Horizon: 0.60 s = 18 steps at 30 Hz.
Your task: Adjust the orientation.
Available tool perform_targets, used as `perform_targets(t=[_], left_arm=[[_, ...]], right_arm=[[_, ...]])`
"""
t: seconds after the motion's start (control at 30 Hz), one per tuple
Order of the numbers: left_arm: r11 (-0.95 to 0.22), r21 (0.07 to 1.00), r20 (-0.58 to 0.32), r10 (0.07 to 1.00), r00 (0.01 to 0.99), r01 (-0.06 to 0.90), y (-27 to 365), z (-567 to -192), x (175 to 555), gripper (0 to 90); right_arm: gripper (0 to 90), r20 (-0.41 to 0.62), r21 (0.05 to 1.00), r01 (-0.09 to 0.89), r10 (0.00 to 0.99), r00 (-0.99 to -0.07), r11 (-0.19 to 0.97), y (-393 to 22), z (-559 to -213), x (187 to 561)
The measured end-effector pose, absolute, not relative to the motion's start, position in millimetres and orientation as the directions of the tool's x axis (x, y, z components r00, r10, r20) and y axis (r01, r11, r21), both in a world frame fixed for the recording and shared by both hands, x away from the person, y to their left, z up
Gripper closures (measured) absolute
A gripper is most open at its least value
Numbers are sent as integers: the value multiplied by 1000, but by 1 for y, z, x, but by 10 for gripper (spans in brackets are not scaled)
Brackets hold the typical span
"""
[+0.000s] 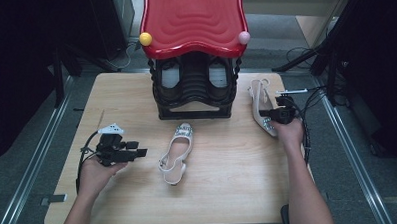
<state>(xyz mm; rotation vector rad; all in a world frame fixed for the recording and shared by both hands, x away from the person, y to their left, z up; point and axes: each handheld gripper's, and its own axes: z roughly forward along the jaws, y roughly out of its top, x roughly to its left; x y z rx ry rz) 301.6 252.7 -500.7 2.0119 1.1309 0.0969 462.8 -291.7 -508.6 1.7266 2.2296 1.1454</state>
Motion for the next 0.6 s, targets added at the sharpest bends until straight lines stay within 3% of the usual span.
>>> perform_targets(t=[0.27, 0.6], left_arm=[[-279, 679, -301, 737, 605, 679, 248, -500, 308, 450], [-296, 682, -295, 725, 622, 668, 243, -499, 316, 452]], right_arm=[[900, 397, 611, 790, 844, -362, 52, -293, -505, 453], [900, 349, 618, 782, 865, -361, 78, -294, -502, 443]])
